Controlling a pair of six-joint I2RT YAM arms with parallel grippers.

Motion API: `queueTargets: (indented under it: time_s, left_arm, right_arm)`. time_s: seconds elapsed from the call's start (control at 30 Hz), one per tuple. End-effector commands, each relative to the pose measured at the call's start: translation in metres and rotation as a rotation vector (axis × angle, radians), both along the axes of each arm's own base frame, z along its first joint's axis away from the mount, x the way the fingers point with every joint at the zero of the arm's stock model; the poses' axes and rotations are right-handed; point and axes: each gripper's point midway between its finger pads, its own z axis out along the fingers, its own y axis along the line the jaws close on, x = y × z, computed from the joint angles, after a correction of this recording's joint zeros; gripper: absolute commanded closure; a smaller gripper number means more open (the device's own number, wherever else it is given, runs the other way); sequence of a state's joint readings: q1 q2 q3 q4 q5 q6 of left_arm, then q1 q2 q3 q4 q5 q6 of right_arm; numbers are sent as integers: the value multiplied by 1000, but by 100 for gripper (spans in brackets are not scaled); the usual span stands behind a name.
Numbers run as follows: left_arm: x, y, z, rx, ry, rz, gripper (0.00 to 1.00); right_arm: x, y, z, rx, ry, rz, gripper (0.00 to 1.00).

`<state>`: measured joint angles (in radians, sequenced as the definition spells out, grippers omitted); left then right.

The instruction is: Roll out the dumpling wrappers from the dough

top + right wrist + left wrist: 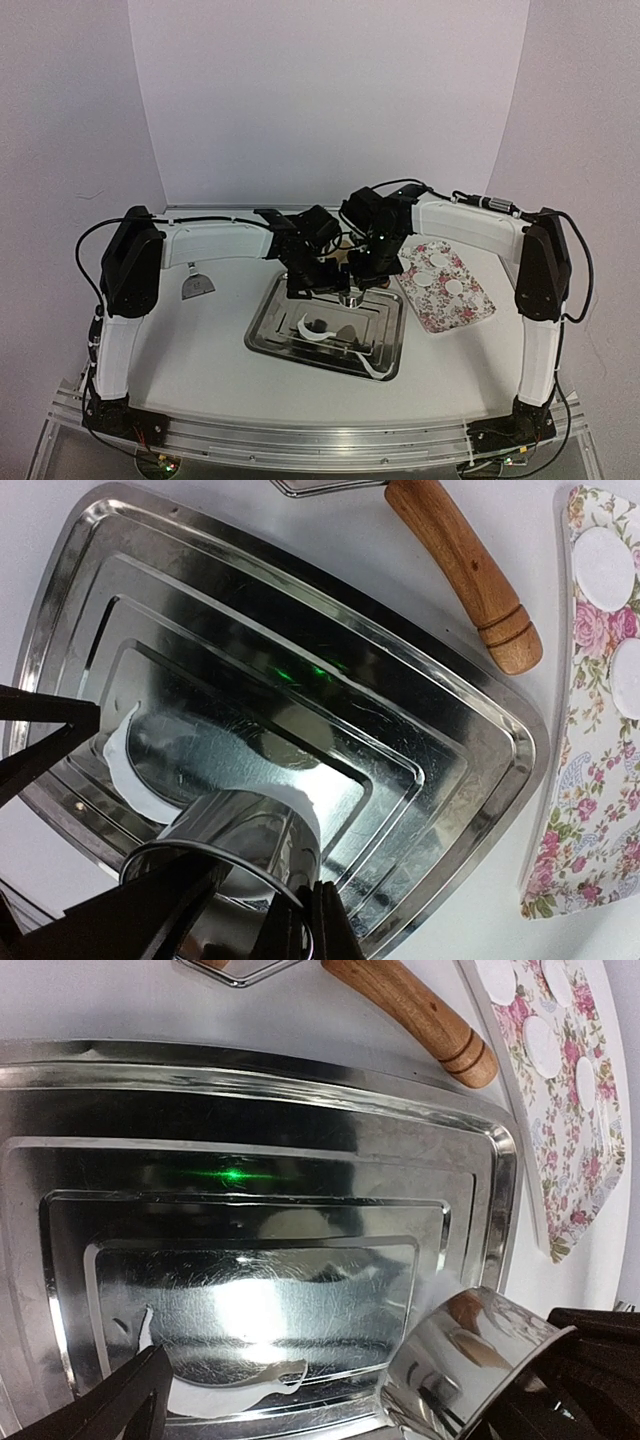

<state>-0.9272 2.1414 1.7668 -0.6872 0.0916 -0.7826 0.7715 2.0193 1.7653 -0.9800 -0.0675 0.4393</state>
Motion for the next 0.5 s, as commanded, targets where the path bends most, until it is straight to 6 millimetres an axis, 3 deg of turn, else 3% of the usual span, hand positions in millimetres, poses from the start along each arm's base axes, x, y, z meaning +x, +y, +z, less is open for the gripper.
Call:
queueTargets:
  time_s: [0.0, 0.27, 0.47]
  left_arm:
    - [6, 2, -2, 43, -11, 2, 4]
    - [8, 0, -1, 34, -22, -6, 4]
    - [8, -13, 48, -141, -157, -74, 4]
  right_arm:
    - [5, 4, 28, 39, -62, -7, 100]
    - [7, 1, 29, 27, -72, -17, 100]
    - [7, -19, 17, -9, -34, -91, 100]
